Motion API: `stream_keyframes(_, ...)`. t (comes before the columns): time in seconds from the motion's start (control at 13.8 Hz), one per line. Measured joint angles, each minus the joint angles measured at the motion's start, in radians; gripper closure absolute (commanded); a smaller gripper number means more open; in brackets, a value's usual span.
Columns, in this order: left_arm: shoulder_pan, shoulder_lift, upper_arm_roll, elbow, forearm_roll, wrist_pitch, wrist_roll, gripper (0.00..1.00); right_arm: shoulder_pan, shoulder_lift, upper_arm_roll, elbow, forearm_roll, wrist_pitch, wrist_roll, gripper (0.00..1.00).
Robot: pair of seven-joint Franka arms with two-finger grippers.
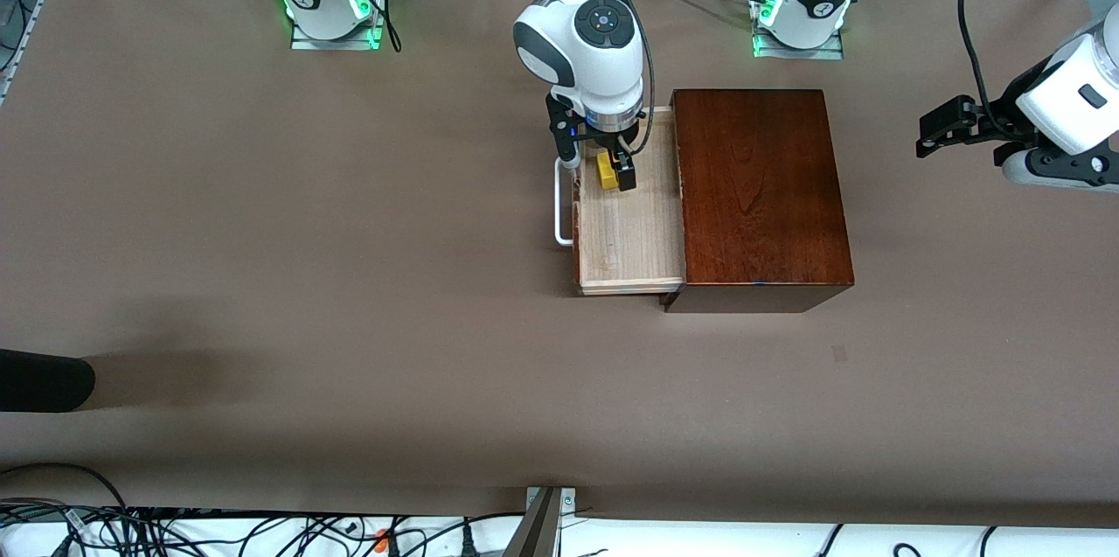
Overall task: Open drawer, take yellow block, close drawer
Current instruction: 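Lower the right gripper and close it on the yellow cube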
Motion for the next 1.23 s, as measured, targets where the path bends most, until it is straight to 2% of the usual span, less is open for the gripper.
stream_keyframes(0.58,0.000,0.000,0.001,0.000,0.004,0.001,0.000,0.00,0.001,0.014,-0.002,0.001,-0.025,0.000,0.000,0.00)
stream_keyframes(0.65,0.000,0.000,0.001,0.000,0.004,0.001,0.000,0.00,0.001,0.017,-0.002,0.001,-0.025,0.000,0.000,0.13)
stream_keyframes(0.8,0.000,0.000,0.001,0.000,0.004,0.001,-0.001,0.00,0.001,0.022,-0.003,0.001,-0.026,0.000,-0.002,0.67)
stream_keyframes(0.87,0.000,0.000,0.001,0.000,0.004,0.001,-0.001,0.00,0.001,0.023,-0.003,0.001,-0.026,0.000,-0.007,0.81)
stream_keyframes(0.94,0.000,0.000,0.001,0.000,0.004,0.001,-0.001,0.00,0.001,0.023,-0.004,0.001,-0.026,0.000,-0.014,0.92)
stream_keyframes(1.23,-0.001,0.000,0.001,0.000,0.004,0.001,-0.001,0.00,-0.003,0.021,-0.014,0.015,-0.026,-0.033,-0.031,0.95)
